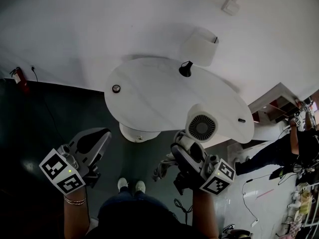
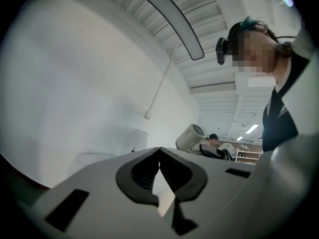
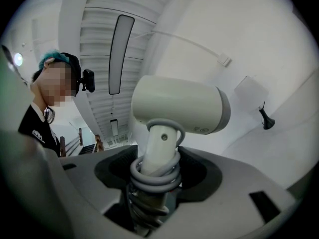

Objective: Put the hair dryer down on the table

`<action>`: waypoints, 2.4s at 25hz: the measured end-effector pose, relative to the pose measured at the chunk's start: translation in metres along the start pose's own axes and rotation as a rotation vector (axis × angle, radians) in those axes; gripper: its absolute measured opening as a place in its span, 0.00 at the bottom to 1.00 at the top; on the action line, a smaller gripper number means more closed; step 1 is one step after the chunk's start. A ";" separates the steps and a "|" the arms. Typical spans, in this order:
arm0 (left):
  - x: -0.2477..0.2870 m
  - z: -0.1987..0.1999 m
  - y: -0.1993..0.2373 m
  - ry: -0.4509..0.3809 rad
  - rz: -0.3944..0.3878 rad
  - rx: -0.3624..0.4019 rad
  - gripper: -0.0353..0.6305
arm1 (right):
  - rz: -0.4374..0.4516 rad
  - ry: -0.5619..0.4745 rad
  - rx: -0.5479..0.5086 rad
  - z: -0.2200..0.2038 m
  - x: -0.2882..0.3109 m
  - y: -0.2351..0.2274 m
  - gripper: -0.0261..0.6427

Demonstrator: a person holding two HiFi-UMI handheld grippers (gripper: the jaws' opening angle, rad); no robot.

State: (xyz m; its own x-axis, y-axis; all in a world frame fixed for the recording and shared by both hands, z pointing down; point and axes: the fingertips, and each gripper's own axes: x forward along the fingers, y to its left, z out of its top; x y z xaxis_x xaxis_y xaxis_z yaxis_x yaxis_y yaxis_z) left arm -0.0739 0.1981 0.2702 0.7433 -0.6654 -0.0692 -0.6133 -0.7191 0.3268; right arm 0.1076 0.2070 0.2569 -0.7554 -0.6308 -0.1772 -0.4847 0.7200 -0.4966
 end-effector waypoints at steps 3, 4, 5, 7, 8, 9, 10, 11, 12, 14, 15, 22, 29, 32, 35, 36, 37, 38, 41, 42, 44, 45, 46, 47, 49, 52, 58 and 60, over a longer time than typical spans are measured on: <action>-0.005 -0.001 0.009 0.007 -0.005 -0.003 0.08 | -0.012 -0.002 -0.007 -0.005 0.006 0.002 0.44; -0.006 -0.001 0.012 0.008 -0.006 -0.004 0.08 | -0.014 -0.004 -0.007 -0.006 0.008 0.003 0.44; -0.006 -0.001 0.014 0.008 -0.006 -0.005 0.08 | -0.016 -0.004 -0.007 -0.007 0.009 0.003 0.44; -0.007 -0.002 0.017 0.006 -0.007 -0.008 0.08 | -0.022 -0.003 -0.005 -0.009 0.009 0.003 0.44; -0.007 -0.002 0.018 0.004 -0.009 -0.009 0.08 | -0.025 -0.002 -0.005 -0.010 0.009 0.003 0.44; -0.008 -0.002 0.018 0.003 -0.011 -0.010 0.08 | -0.027 -0.001 -0.006 -0.011 0.009 0.003 0.44; -0.009 -0.002 0.018 0.001 -0.014 -0.010 0.08 | -0.029 -0.001 -0.008 -0.011 0.010 0.004 0.44; -0.009 -0.002 0.018 0.000 -0.018 -0.010 0.08 | -0.031 -0.002 -0.010 -0.012 0.010 0.004 0.44; -0.010 -0.003 0.018 -0.001 -0.022 -0.012 0.08 | -0.032 -0.003 -0.013 -0.012 0.010 0.005 0.44; -0.013 -0.005 0.016 0.000 -0.029 -0.019 0.08 | -0.035 -0.006 -0.015 -0.013 0.010 0.007 0.44; -0.014 -0.006 0.015 0.001 -0.032 -0.023 0.08 | -0.037 -0.008 -0.016 -0.012 0.011 0.008 0.44; -0.025 -0.022 0.016 0.019 -0.028 -0.059 0.08 | -0.033 0.006 -0.007 -0.022 0.016 0.015 0.44; -0.024 -0.023 0.023 0.025 -0.009 -0.067 0.08 | -0.021 0.011 0.016 -0.023 0.020 0.007 0.44; -0.025 -0.024 0.032 0.024 0.019 -0.081 0.08 | -0.013 0.023 0.033 -0.027 0.028 0.001 0.44; -0.020 -0.026 0.036 0.028 0.028 -0.088 0.08 | -0.007 0.035 0.041 -0.027 0.033 -0.008 0.44; -0.018 -0.026 0.038 0.030 0.029 -0.087 0.08 | -0.007 0.036 0.042 -0.027 0.034 -0.011 0.44; -0.015 -0.026 0.039 0.031 0.029 -0.086 0.08 | -0.008 0.036 0.044 -0.026 0.037 -0.015 0.44; -0.012 -0.026 0.041 0.031 0.028 -0.087 0.08 | -0.010 0.036 0.046 -0.026 0.039 -0.019 0.44; -0.003 -0.027 0.049 0.037 0.036 -0.091 0.08 | -0.012 0.047 0.058 -0.025 0.045 -0.032 0.44; 0.001 -0.026 0.052 0.036 0.041 -0.092 0.08 | -0.010 0.052 0.061 -0.024 0.048 -0.037 0.44; 0.010 -0.024 0.058 0.031 0.049 -0.093 0.08 | -0.006 0.057 0.064 -0.020 0.053 -0.047 0.44; 0.015 -0.022 0.061 0.029 0.050 -0.093 0.08 | -0.007 0.059 0.066 -0.018 0.057 -0.053 0.44; 0.019 -0.021 0.064 0.030 0.051 -0.093 0.08 | -0.008 0.060 0.068 -0.017 0.060 -0.058 0.44; 0.022 -0.021 0.066 0.033 0.051 -0.094 0.08 | -0.008 0.063 0.072 -0.016 0.064 -0.062 0.44; 0.029 -0.019 0.073 0.039 0.056 -0.097 0.08 | -0.006 0.067 0.084 -0.013 0.071 -0.071 0.44; 0.041 -0.017 0.085 0.048 0.065 -0.105 0.08 | -0.003 0.080 0.095 -0.010 0.082 -0.084 0.44; 0.066 -0.022 0.109 0.068 0.070 -0.112 0.08 | -0.012 0.102 0.111 -0.010 0.096 -0.110 0.44; 0.076 -0.019 0.113 0.079 0.065 -0.105 0.08 | -0.019 0.109 0.118 -0.006 0.099 -0.118 0.44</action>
State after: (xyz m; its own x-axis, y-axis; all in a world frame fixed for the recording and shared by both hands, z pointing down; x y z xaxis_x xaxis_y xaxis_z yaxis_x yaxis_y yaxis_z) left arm -0.0812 0.0703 0.3197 0.7240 -0.6892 0.0286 -0.6327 -0.6471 0.4253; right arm 0.0872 0.0615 0.3029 -0.7928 -0.6046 -0.0769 -0.4492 0.6649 -0.5967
